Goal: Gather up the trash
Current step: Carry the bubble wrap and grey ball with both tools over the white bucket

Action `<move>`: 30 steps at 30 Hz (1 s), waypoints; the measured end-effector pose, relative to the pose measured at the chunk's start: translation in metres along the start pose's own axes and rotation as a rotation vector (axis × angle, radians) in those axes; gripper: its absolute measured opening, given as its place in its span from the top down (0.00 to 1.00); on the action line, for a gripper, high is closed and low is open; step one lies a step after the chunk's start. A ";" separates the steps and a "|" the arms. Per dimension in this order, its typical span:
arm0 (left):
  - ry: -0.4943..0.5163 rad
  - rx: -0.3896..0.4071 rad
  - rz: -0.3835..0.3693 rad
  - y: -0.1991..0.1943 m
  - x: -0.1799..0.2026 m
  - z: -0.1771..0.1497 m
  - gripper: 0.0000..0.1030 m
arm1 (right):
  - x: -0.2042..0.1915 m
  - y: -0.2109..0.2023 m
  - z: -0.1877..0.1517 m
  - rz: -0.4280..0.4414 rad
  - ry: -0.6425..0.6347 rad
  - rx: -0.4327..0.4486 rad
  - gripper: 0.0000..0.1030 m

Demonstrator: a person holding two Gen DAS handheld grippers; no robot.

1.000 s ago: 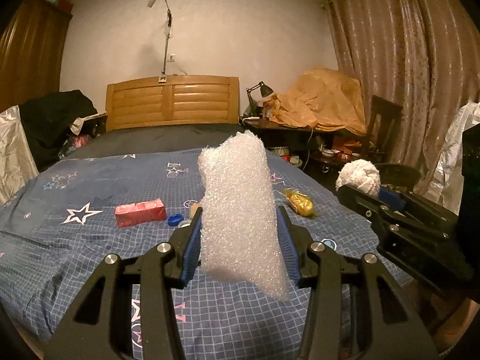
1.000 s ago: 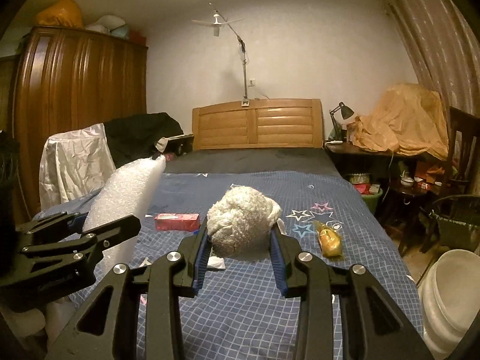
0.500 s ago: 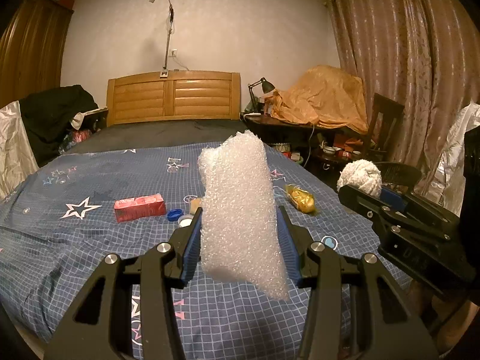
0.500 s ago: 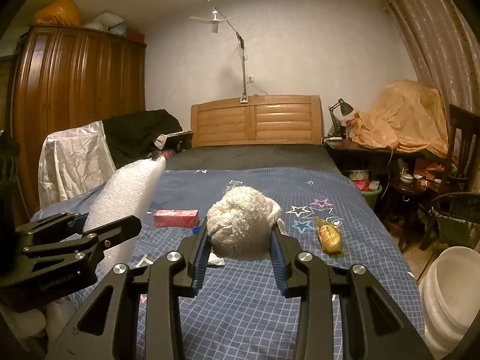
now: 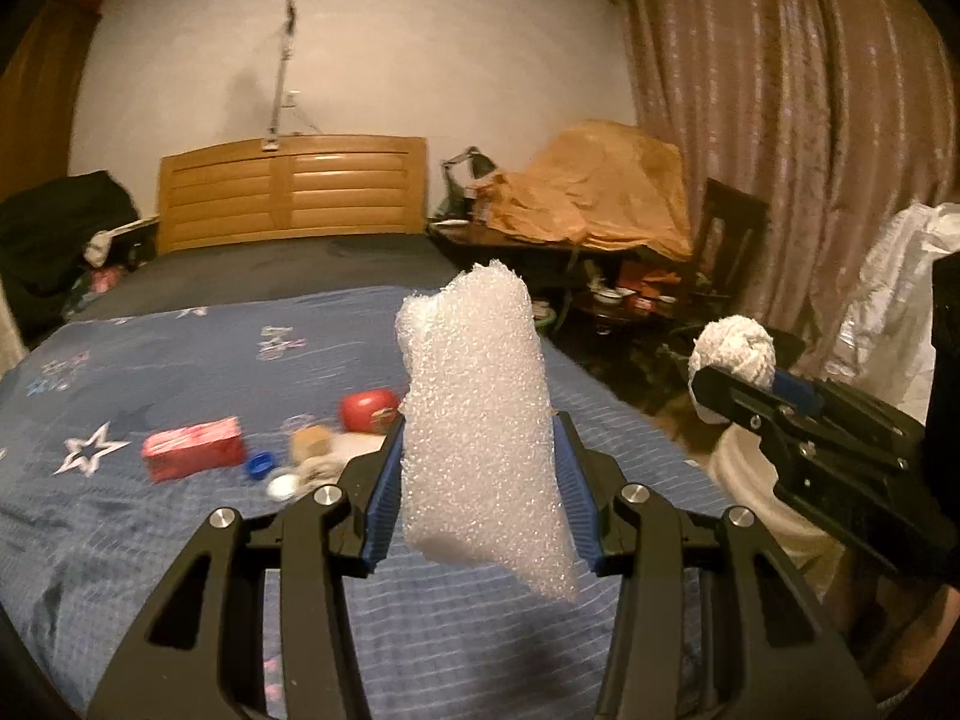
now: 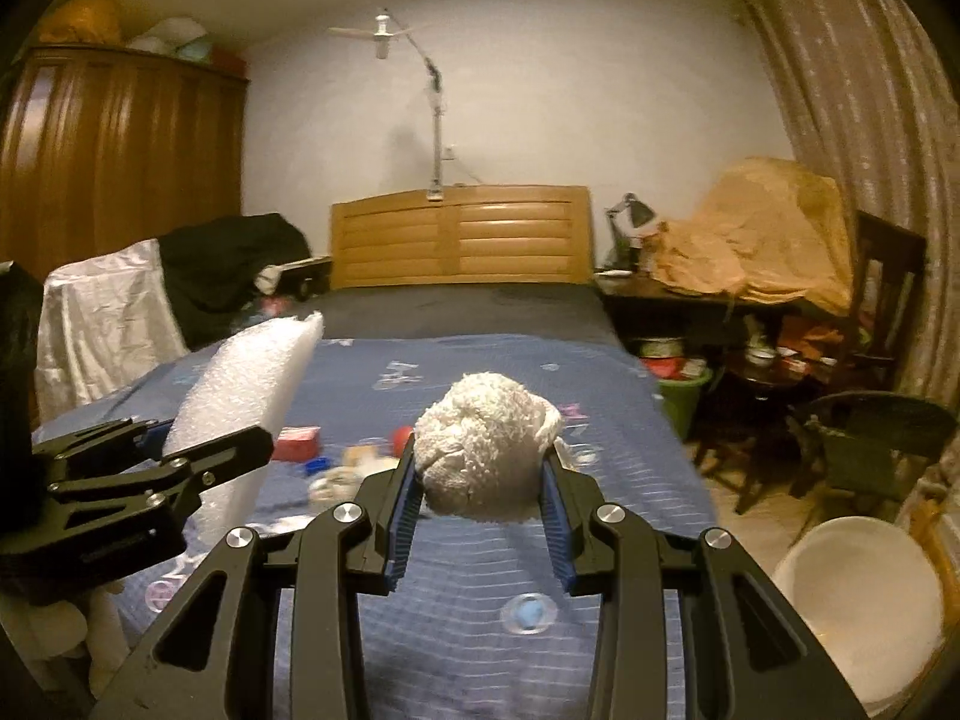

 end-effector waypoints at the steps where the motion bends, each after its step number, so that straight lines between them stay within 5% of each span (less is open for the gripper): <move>1: 0.012 -0.003 -0.022 0.006 0.011 0.005 0.56 | 0.012 -0.002 0.002 -0.019 0.006 -0.002 0.64; 10: 0.089 -0.070 -0.177 0.057 0.095 0.028 0.56 | 0.138 -0.024 0.009 -0.176 0.067 -0.057 0.64; 19: 0.189 -0.159 -0.311 0.107 0.193 0.033 0.56 | 0.280 -0.048 -0.019 -0.310 0.154 -0.163 0.64; 30: 0.289 -0.347 -0.403 0.176 0.292 0.010 0.56 | 0.410 -0.013 -0.081 -0.319 0.265 -0.384 0.64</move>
Point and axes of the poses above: each gripper's, at about its wrist camera, not at the fingertips, and y roughly the way its jaws point, x to its right, z to its top, the point moved 5 cm from there along y, roughly the way its jaws point, and after that the axes turned 6 degrees about -x, right-handed, at the moved point
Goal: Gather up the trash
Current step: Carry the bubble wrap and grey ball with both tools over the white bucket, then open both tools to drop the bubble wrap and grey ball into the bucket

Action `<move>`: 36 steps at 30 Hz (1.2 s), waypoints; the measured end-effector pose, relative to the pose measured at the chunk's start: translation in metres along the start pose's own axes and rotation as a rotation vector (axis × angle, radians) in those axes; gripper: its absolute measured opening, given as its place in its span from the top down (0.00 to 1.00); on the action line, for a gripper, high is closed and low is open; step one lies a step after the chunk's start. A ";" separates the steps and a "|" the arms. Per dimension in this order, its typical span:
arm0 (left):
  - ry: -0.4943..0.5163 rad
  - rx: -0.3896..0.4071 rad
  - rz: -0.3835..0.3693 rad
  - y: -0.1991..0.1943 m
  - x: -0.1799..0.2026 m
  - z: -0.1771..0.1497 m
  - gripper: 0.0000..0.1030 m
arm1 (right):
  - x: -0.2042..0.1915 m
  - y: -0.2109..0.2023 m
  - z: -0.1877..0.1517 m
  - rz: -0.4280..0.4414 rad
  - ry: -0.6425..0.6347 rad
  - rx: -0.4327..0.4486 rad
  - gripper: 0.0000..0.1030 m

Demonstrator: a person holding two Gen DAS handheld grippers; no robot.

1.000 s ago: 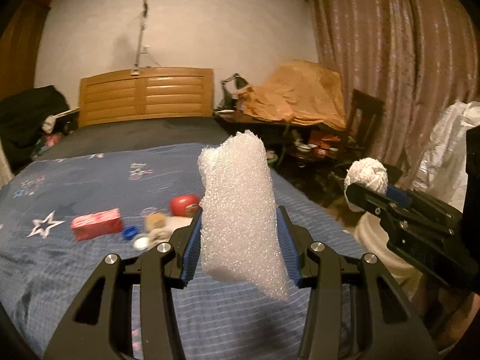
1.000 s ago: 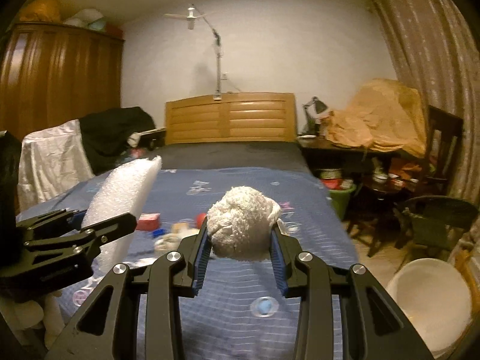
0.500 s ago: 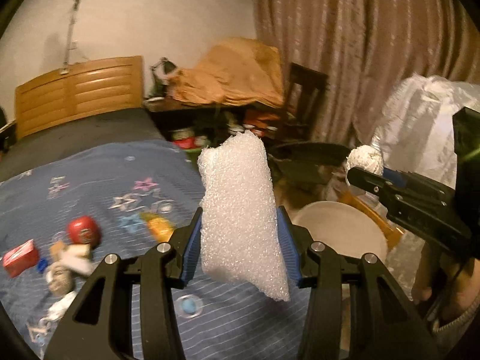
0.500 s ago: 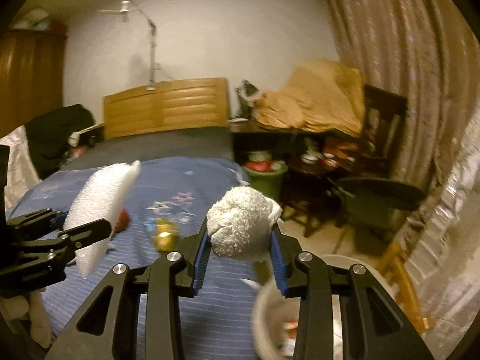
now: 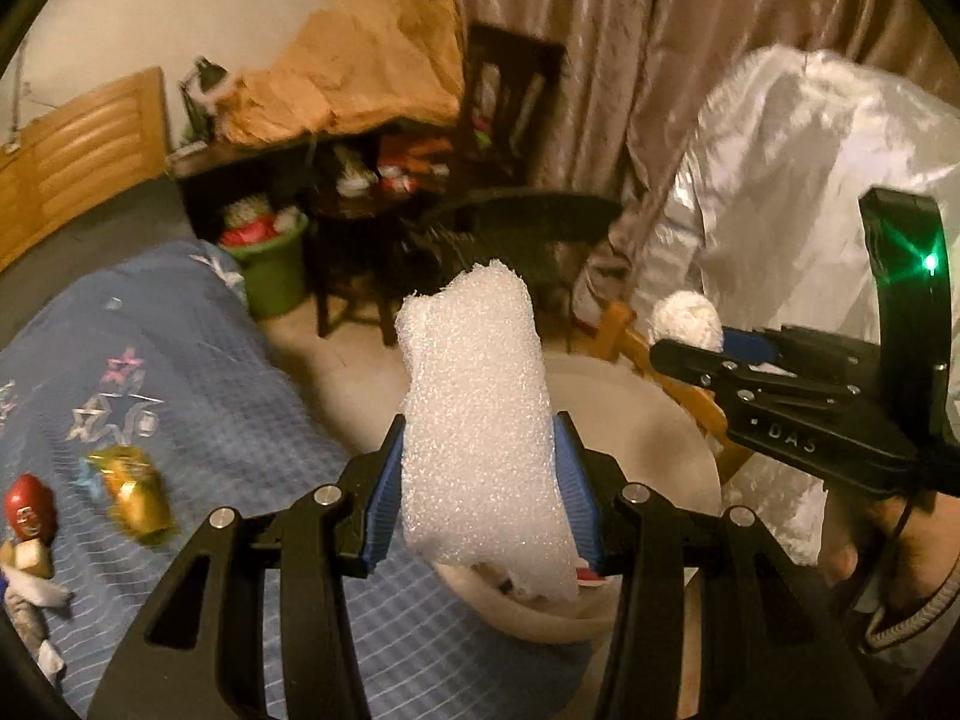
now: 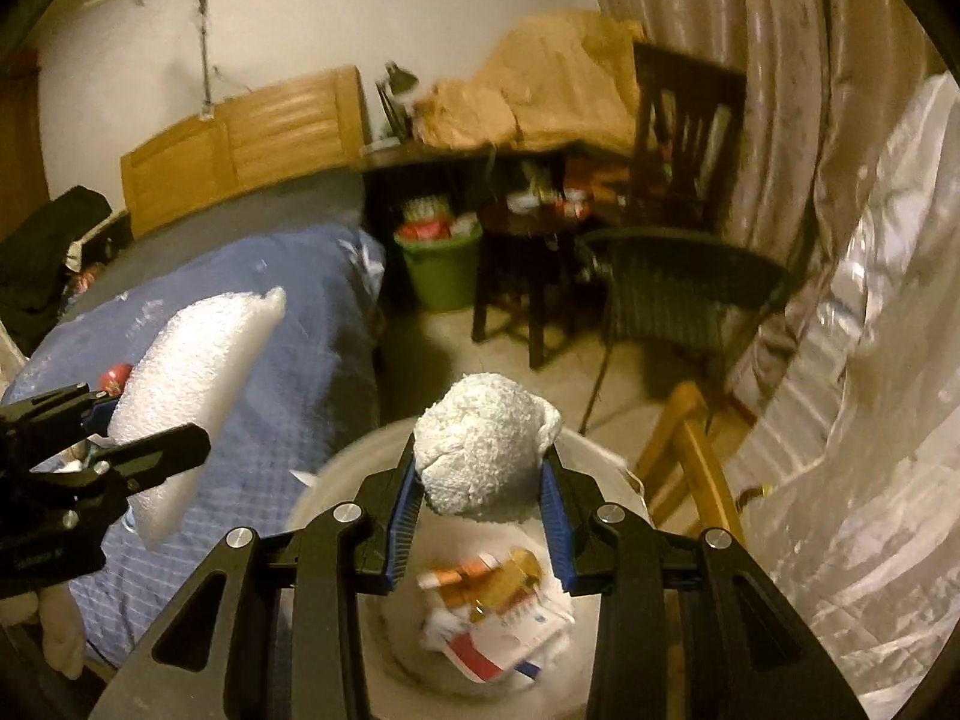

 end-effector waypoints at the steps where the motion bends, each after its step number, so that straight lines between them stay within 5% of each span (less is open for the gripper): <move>1: 0.004 -0.028 -0.009 0.012 0.004 0.000 0.56 | 0.001 0.007 -0.002 0.003 0.002 -0.019 0.64; 7: -0.009 -0.202 -0.064 0.073 0.018 -0.010 0.56 | 0.021 0.056 -0.022 0.030 0.012 -0.164 0.64; 14: -0.009 -0.311 -0.045 0.108 0.015 -0.027 0.56 | 0.022 0.085 -0.044 0.054 0.037 -0.247 0.64; 34: 0.004 -0.313 0.003 0.116 0.012 -0.027 0.53 | 0.011 0.087 -0.050 0.063 0.027 -0.259 0.62; 36: 0.001 -0.307 0.013 0.116 0.011 -0.026 0.38 | 0.014 0.086 -0.047 0.057 0.035 -0.244 0.43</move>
Point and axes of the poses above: each gripper's, at about its wrist camera, not at the fingertips, and y roughly the way its jaws point, x to its right, z to its top, the point moved 5 cm from there along y, roughly the way its jaws point, and after that the axes turned 6 degrees about -x, right-handed, at the moved point
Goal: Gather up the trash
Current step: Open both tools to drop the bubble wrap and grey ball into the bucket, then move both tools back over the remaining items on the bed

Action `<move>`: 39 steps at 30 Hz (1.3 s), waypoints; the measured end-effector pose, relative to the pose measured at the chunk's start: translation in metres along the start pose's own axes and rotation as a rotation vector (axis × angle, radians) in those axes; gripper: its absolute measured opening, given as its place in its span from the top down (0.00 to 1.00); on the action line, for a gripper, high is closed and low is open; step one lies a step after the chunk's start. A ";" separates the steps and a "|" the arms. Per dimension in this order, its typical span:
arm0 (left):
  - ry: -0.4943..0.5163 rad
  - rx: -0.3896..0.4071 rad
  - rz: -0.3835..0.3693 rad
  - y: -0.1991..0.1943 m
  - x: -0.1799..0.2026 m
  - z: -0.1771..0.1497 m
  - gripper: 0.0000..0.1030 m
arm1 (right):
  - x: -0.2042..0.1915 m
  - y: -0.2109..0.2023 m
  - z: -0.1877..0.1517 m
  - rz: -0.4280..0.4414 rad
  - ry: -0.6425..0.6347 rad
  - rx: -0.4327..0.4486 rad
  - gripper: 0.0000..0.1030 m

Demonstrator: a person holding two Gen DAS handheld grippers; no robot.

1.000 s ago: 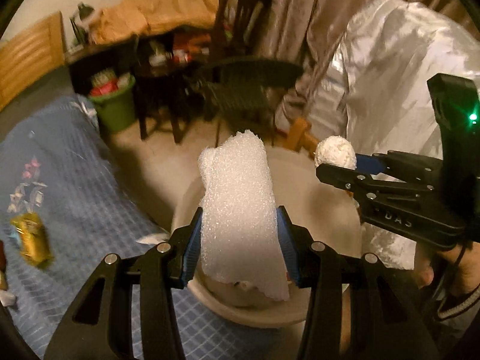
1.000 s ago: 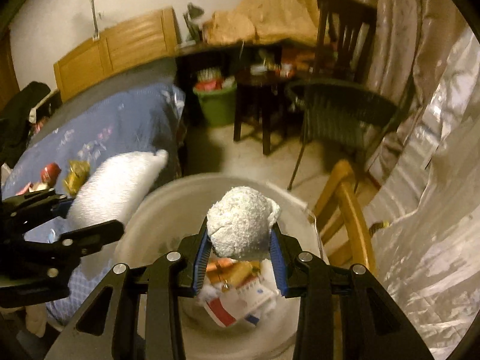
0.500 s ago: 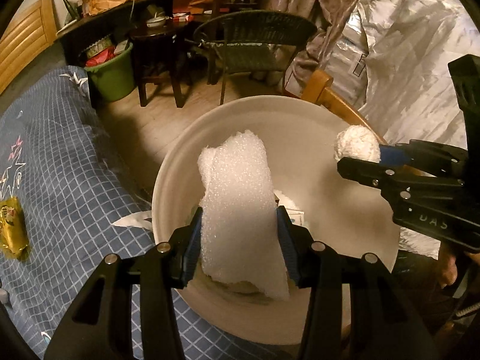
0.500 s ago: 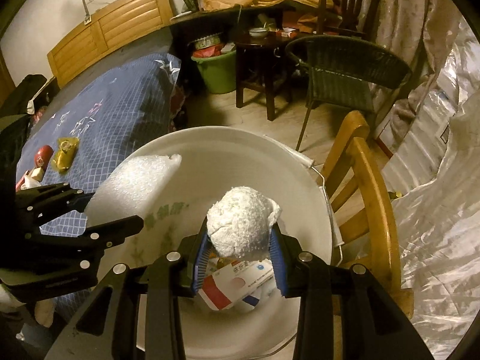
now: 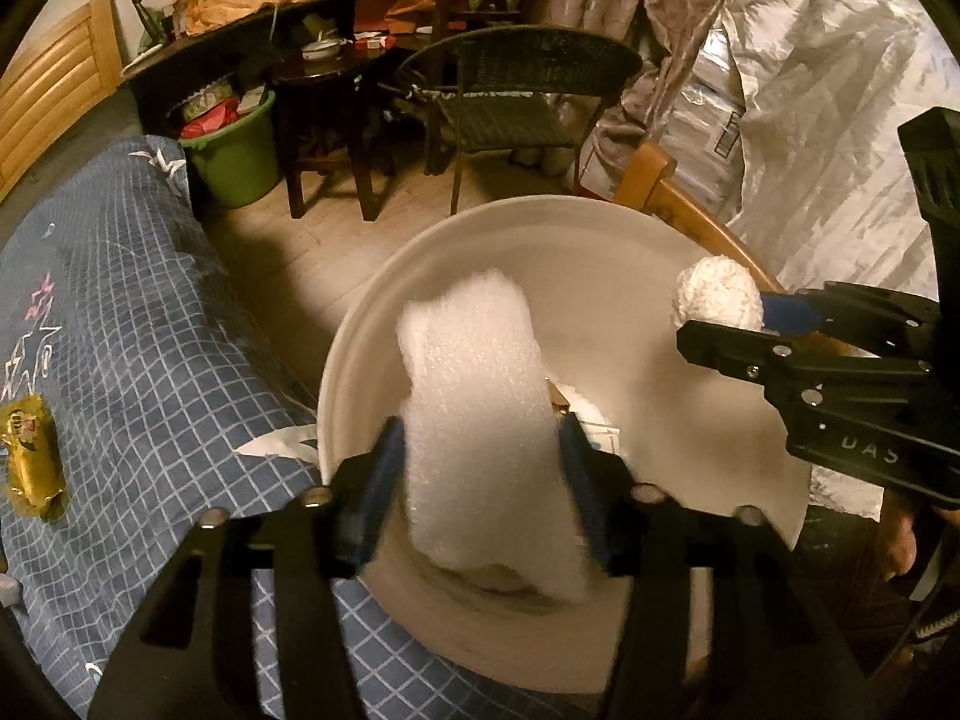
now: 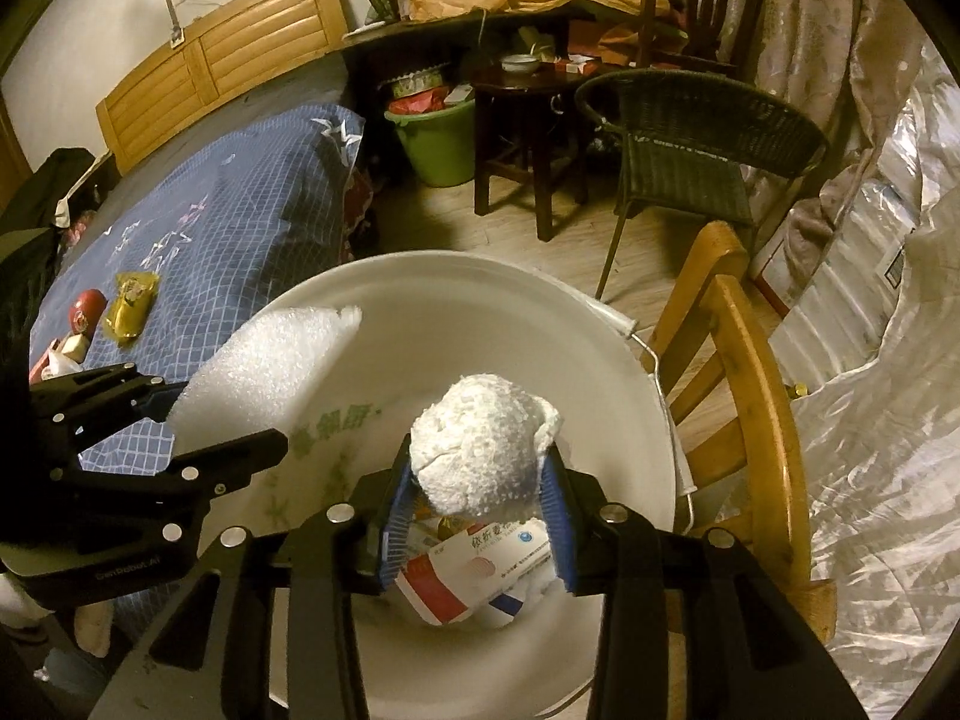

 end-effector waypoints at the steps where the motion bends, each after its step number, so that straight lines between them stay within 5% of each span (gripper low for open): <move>1: -0.004 0.009 0.007 -0.001 -0.001 0.000 0.29 | 0.001 -0.002 0.001 0.001 0.007 0.013 0.38; 25: -0.003 0.033 0.003 -0.020 -0.002 -0.010 0.28 | -0.005 -0.030 -0.002 0.027 0.024 0.076 0.38; 39: -0.034 0.128 0.011 -0.088 -0.042 -0.065 0.25 | -0.125 -0.107 -0.028 0.121 -0.060 0.347 0.26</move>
Point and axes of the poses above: each gripper's, at about its wrist camera, not at the fingertips, and y roughly the way its jaws point, x to its right, z to its top, the point moved 5 cm from there along y, roughly the way its jaws point, and after that the axes turned 6 degrees about -x, right-handed, at the moved point
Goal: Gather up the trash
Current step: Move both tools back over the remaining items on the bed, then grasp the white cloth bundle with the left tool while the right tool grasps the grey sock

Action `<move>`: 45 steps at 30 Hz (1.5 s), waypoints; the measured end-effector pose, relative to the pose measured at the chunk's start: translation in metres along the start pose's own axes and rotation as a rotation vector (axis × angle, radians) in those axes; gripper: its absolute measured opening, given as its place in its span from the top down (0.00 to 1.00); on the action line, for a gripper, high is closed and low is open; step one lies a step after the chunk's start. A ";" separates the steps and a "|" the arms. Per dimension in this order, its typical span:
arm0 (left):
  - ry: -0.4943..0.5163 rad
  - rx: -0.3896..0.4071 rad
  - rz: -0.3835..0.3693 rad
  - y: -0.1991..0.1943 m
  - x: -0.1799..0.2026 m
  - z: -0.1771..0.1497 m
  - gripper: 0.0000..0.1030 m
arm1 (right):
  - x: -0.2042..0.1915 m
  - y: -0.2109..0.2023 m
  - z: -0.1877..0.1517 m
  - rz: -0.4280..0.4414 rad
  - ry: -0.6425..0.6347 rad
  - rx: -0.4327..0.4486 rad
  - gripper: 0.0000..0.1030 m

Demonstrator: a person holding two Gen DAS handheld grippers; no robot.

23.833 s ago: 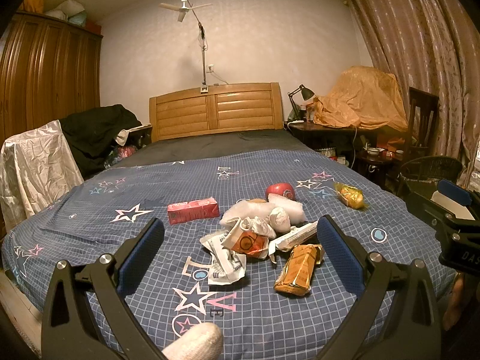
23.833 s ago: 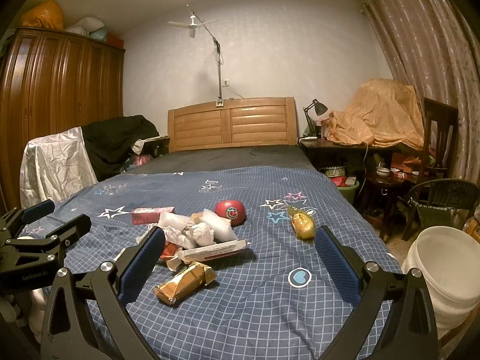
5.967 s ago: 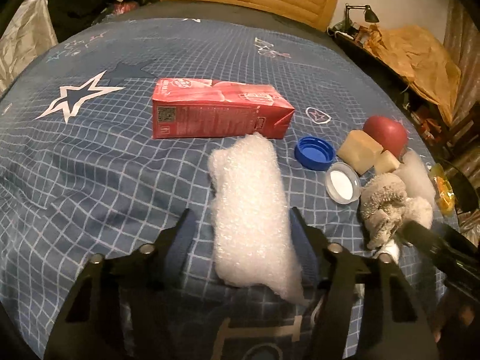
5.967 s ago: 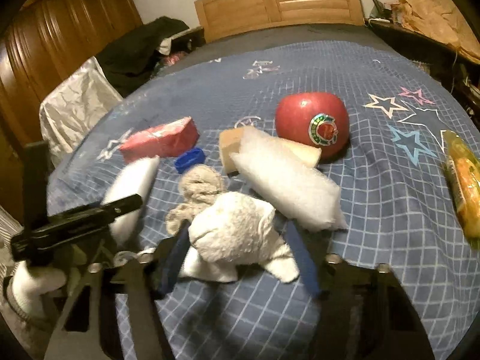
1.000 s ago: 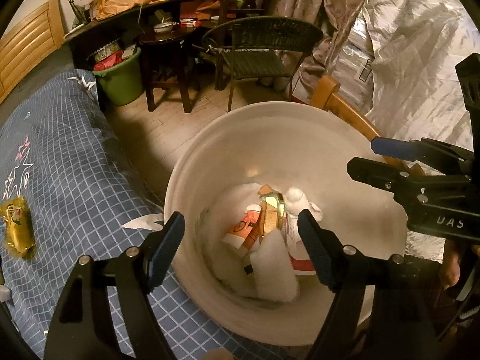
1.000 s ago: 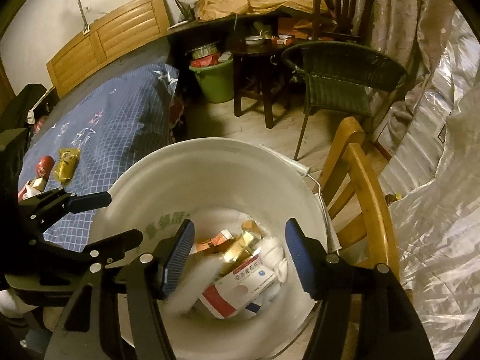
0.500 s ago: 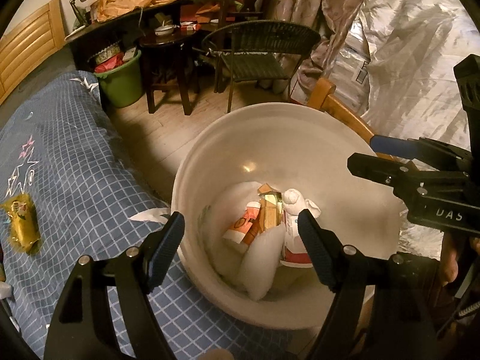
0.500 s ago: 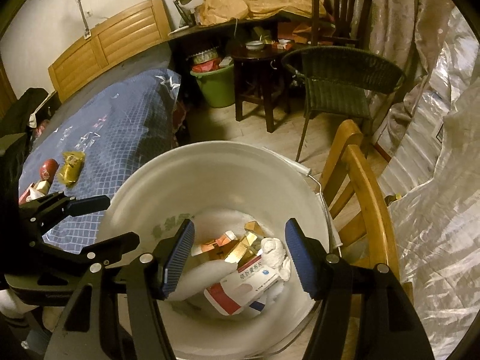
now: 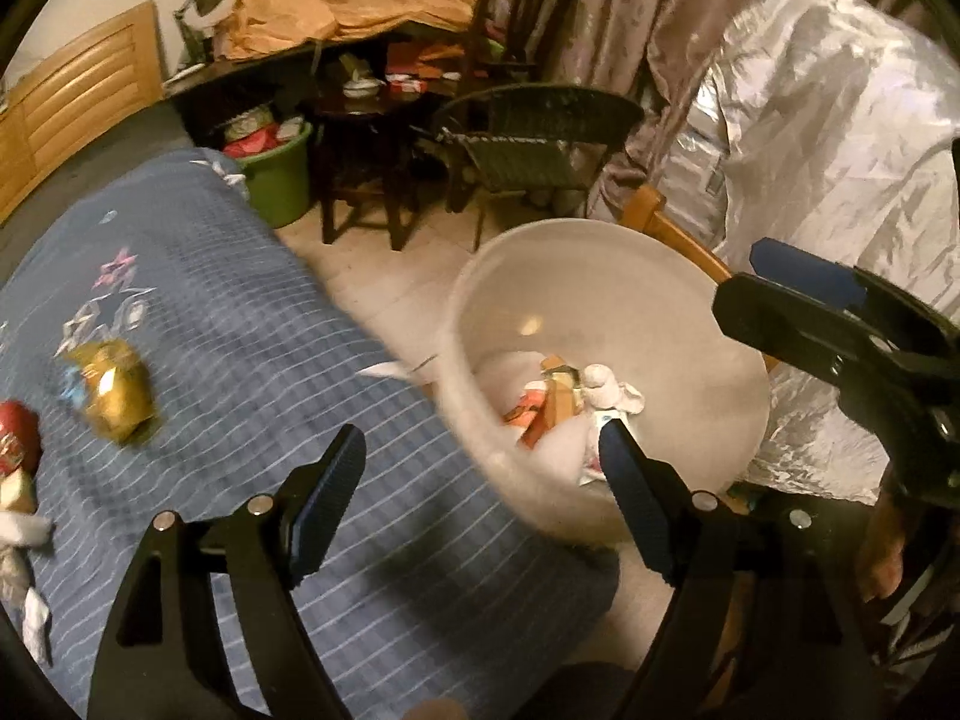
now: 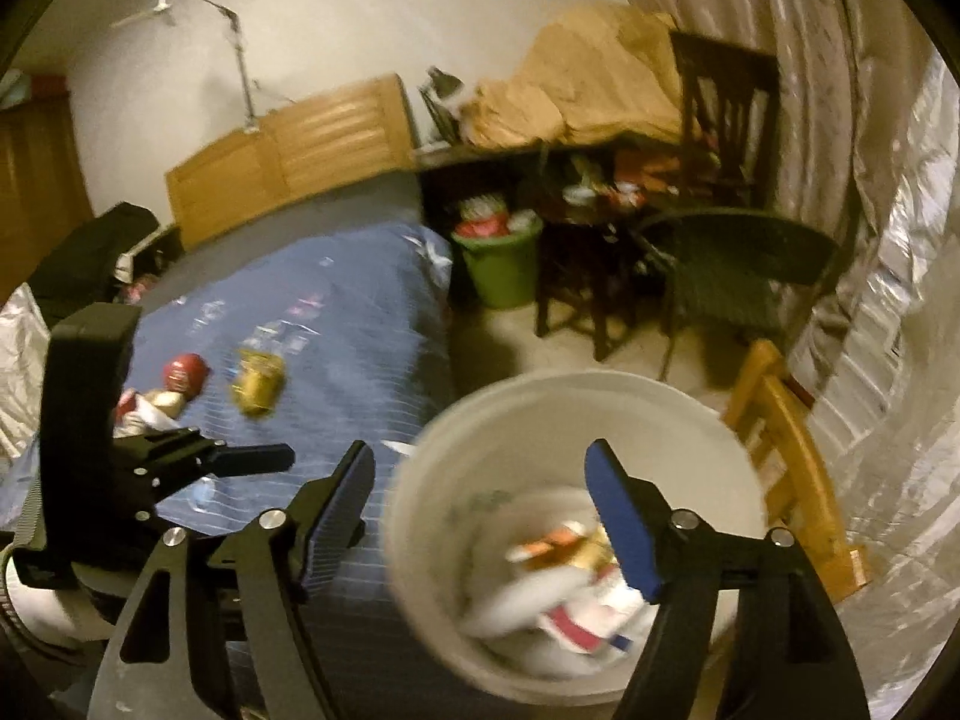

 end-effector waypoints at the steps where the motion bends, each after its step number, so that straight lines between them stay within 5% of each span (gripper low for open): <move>1: -0.003 0.011 0.004 -0.006 -0.005 -0.004 0.25 | -0.013 -0.004 -0.001 0.015 -0.006 0.021 0.25; 6: -0.063 0.069 0.033 -0.048 -0.063 -0.040 0.21 | -0.080 -0.009 -0.010 0.108 -0.044 0.067 0.17; 15: -0.345 0.037 0.183 -0.090 -0.258 -0.160 0.21 | -0.211 0.045 -0.060 0.316 -0.136 -0.090 0.15; 21: -0.452 0.011 0.225 -0.109 -0.354 -0.205 0.21 | -0.257 0.071 -0.091 0.345 -0.207 -0.181 0.14; 27: -0.372 -0.074 0.166 -0.076 -0.360 -0.188 0.22 | -0.269 0.088 -0.101 0.351 -0.209 -0.229 0.14; 30: -0.356 -0.100 0.188 -0.057 -0.355 -0.177 0.32 | -0.278 0.091 -0.101 0.361 -0.225 -0.237 0.14; 34: -0.381 -0.075 0.228 -0.056 -0.356 -0.173 0.62 | -0.283 0.097 -0.100 0.378 -0.240 -0.254 0.14; 45: -0.530 -0.028 0.213 -0.123 -0.383 -0.266 0.69 | -0.392 0.151 -0.081 0.549 -0.325 -0.320 0.18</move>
Point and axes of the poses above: each gripper's, at about its wrist camera, not at the fingertips, and y roughly the way its jaws point, x to its right, z to its top, the point moved 5 cm from there along y, roughly the way its jaws point, and after that the axes turned 6 degrees about -x, right-handed, at the moved point
